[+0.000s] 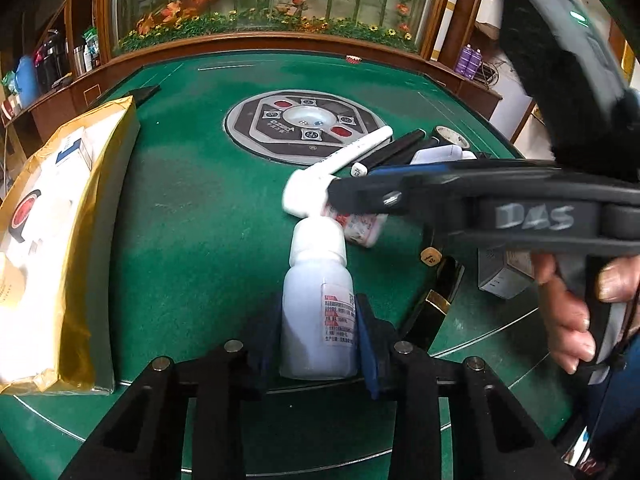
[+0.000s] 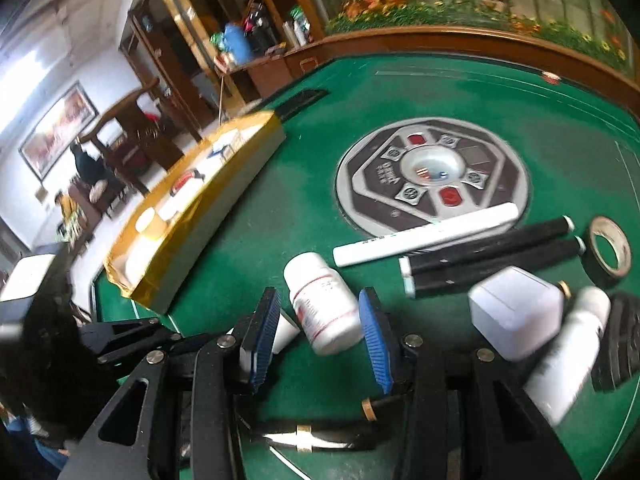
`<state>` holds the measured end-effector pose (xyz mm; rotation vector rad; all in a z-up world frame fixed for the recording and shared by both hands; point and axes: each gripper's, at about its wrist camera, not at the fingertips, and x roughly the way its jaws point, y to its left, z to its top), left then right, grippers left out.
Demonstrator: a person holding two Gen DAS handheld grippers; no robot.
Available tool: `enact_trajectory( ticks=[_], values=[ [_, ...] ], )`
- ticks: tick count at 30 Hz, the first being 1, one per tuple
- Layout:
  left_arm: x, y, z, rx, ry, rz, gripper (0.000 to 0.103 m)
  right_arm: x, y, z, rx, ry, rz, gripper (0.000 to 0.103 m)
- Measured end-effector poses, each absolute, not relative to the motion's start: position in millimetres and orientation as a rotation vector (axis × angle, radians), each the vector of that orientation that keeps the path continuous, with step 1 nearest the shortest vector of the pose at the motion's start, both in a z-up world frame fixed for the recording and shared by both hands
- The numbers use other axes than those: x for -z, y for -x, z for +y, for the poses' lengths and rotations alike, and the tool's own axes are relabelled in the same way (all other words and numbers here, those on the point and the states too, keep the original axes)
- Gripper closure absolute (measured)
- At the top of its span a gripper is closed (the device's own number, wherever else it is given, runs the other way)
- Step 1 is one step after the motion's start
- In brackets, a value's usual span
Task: Organize rigid objects
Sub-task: 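Grasp a white medicine bottle with the left tool while the right tool moves to another bottle, then grasp the white red-labelled bottle with the right tool while the left tool holds its bottle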
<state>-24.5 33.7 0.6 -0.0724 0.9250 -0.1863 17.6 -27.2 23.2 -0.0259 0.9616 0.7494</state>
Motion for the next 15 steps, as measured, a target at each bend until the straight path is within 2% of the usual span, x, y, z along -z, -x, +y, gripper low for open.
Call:
enact_trajectory(
  ticks=[4,5,6,8,11,15],
  values=[
    [0,25,30,0.178,0.038,0.929,0.067,-14,-23,-21,-0.743,0.044,1.003,0.063],
    [0,25,27,0.174,0.017,0.931,0.064,-14,-23,-21,-0.745,0.044,1.0,0.064],
    [0,25,22,0.179,-0.009,0.933,0.056,-13,-22,-22,-0.748,0.052,0.992,0.064],
    [1,25,15,0.187,-0.054,0.937,0.052,-13,-22,-23,-0.75,0.049,0.986,0.064],
    [0,26,15,0.177,-0.049,0.936,0.052,-11,-23,-24,-0.758,0.025,0.976,0.064],
    [0,26,16,0.161,-0.046,0.935,0.058,0,-31,-23,-0.761,-0.023,1.026,0.064]
  ],
)
